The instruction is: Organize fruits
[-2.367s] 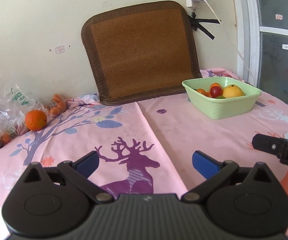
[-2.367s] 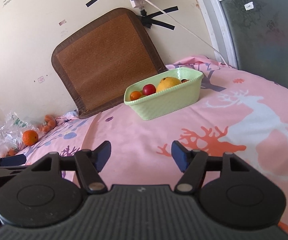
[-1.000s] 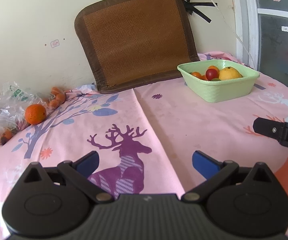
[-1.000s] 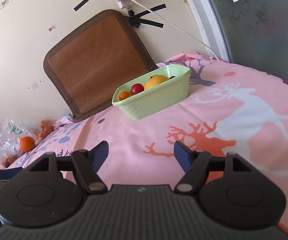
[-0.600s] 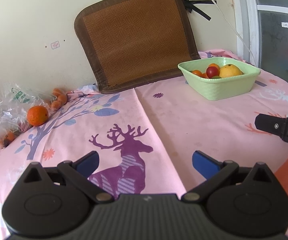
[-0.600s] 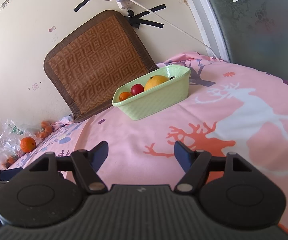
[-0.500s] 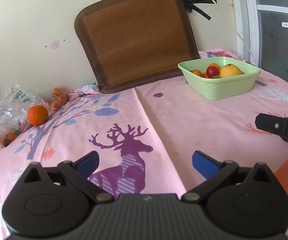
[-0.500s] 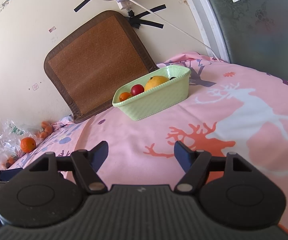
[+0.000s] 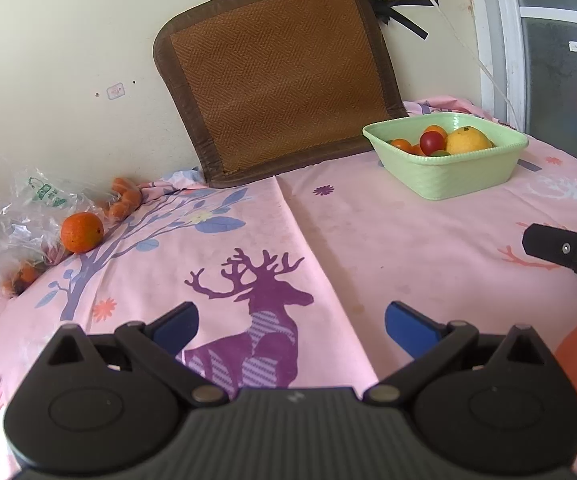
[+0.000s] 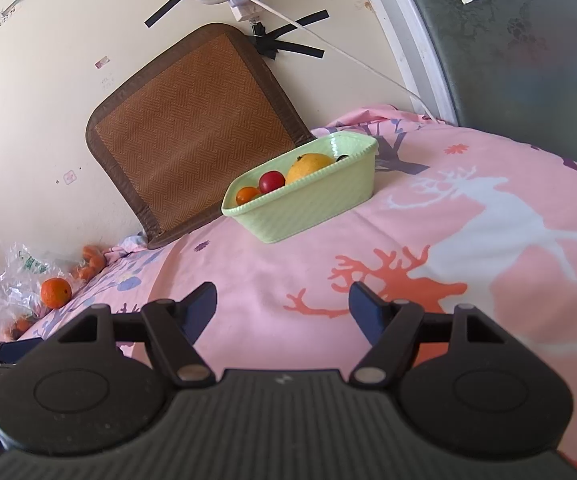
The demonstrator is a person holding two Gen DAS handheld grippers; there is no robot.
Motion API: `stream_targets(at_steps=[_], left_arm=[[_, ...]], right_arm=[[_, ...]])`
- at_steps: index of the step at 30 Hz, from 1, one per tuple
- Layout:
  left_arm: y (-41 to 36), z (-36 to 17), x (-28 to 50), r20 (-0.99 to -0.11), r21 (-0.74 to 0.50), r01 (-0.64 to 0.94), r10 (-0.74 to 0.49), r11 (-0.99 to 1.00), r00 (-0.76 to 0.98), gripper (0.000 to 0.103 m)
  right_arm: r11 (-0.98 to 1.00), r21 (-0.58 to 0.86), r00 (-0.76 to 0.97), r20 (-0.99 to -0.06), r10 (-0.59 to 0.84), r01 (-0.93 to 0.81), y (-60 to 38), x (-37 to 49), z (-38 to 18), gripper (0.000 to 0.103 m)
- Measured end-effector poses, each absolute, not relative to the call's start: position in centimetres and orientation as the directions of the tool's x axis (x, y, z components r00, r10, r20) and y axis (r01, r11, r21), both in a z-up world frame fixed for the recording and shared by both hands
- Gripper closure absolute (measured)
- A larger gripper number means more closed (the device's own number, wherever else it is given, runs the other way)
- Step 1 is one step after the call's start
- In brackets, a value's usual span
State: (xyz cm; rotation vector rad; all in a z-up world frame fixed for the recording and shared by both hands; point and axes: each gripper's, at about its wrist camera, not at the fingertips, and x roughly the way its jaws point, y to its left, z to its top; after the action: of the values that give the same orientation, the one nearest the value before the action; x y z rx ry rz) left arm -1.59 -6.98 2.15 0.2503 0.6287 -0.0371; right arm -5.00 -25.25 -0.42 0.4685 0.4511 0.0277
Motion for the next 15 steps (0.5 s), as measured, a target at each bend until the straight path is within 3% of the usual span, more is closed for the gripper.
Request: stream_targets(at_steps=[15], left_arm=[[-6.81, 1.96, -1.44, -0.591, 0.227, 0.094, 0.060, 0.969, 0.804, 0.000]], right_arm=[[0.892, 0.445, 0.902, -0.413, 0.129, 0.076, -25.40, -5.04, -0.46, 0.028]])
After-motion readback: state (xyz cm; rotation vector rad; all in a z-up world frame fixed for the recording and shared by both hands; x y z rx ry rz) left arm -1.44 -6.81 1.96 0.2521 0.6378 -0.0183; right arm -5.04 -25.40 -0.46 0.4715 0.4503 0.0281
